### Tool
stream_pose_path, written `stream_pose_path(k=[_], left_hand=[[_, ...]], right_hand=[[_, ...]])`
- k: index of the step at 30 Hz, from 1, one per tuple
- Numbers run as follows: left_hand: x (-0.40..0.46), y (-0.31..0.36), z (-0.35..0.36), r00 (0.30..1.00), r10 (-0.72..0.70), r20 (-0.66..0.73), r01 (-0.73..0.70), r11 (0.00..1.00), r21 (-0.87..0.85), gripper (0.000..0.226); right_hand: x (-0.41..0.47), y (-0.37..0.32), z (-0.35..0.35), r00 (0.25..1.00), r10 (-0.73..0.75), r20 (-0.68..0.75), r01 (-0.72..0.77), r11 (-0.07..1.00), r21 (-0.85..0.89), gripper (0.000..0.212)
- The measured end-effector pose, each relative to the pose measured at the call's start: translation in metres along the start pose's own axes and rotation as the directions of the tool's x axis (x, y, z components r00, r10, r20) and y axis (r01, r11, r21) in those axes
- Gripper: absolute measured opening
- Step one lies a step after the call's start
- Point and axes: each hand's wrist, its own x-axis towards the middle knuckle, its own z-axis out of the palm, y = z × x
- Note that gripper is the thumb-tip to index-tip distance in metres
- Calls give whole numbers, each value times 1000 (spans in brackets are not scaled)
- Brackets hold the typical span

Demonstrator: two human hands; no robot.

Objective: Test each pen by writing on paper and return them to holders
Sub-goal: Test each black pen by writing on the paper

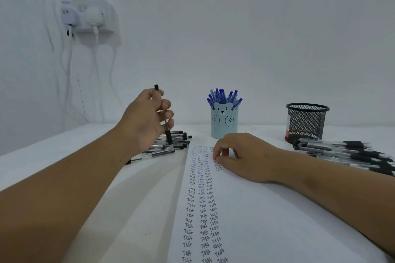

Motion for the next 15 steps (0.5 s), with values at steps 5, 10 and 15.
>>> stream_pose_path(k=[5,10,15], left_hand=[[-2,0,3,990,-120,71,139,882,-451,35],[-6,-1,13,992,-59,109,106,860,-499,9],[-8,-6,15,990,-47,132,107,860,-499,18]], right_hand=[[0,-1,0,1000,7,12,-7,1000,5,11],[0,-1,0,1000,7,10,-7,1000,1,12],[0,-1,-1,1000,4,11,-4,1000,-4,12]])
